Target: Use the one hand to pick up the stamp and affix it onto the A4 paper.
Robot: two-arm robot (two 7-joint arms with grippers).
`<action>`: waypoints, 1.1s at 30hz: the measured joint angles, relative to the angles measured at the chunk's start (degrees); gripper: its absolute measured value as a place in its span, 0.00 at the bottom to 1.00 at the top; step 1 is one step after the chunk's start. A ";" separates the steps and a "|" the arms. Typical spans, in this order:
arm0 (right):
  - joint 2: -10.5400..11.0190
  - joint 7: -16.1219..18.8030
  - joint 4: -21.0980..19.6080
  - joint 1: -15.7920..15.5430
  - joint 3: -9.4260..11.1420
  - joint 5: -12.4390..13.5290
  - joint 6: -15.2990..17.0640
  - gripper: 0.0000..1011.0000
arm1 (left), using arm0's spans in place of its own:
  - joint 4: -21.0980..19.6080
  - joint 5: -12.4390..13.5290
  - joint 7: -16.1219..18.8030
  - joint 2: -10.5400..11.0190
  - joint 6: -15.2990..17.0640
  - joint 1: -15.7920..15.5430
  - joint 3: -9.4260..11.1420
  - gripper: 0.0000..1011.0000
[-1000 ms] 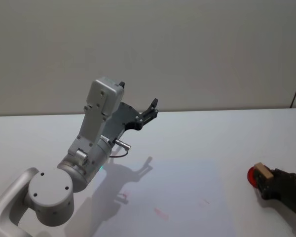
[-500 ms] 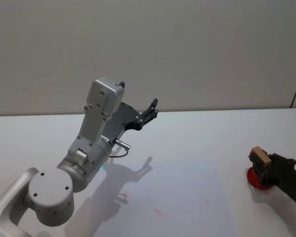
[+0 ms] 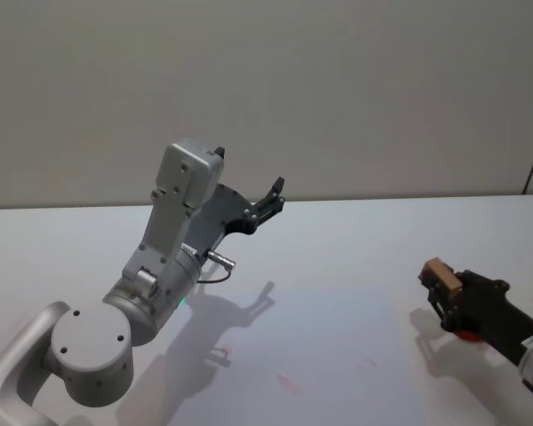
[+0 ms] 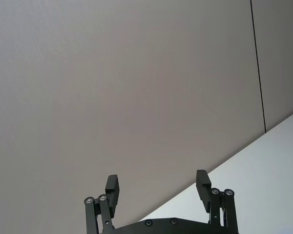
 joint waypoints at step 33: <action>-5.33 2.00 6.57 1.51 -5.86 -10.92 -4.06 0.22 | 0.00 0.00 0.00 0.00 0.00 0.00 -0.01 0.99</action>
